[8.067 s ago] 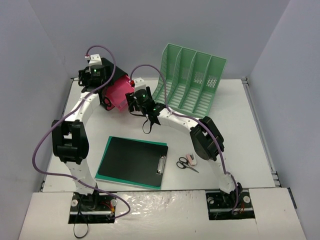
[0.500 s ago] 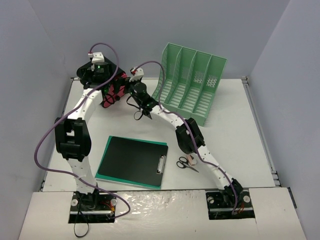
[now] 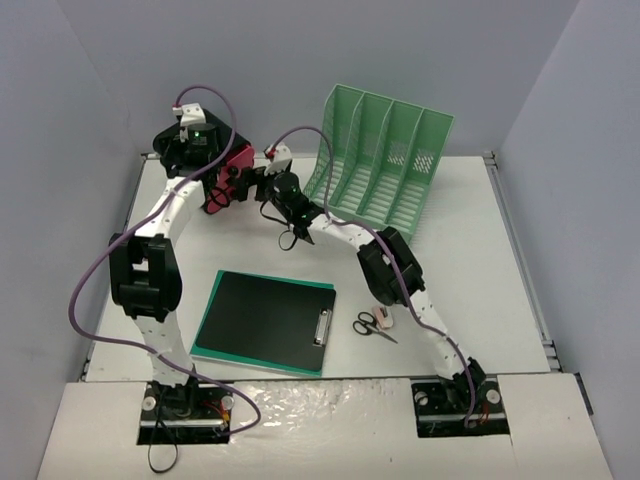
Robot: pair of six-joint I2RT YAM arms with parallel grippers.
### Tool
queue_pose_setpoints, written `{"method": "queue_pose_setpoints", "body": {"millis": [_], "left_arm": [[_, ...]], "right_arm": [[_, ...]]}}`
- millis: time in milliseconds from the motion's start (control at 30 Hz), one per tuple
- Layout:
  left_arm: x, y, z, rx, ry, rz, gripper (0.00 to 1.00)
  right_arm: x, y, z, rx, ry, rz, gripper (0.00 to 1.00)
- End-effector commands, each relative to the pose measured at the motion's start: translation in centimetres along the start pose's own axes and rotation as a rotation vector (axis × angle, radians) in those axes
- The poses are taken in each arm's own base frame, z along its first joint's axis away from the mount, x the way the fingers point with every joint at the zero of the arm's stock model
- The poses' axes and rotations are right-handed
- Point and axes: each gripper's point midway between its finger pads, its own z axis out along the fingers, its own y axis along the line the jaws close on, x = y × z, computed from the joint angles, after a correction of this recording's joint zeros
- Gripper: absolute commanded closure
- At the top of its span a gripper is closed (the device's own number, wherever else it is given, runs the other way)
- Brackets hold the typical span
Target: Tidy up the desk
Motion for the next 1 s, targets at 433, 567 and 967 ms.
{"method": "queue_pose_setpoints", "body": {"millis": [433,567,967], "left_arm": [[-4.1,1.8,4.8,-0.155,-0.097,-0.076,0.03],[-4.0,2.3,6.0,-0.197,-0.106,-0.094,0.03],[-3.8,3.7,7.9,-0.289,-0.127,-0.148,0.03]], "right_arm": [[-13.0,3.1,-4.1,-0.094,-0.146,-0.029,0.02],[-12.0,2.9,-4.2,-0.101,-0.121,-0.027,0.03],[-11.1,3.0,-4.1,-0.110,-0.098,-0.033,0.03]]}}
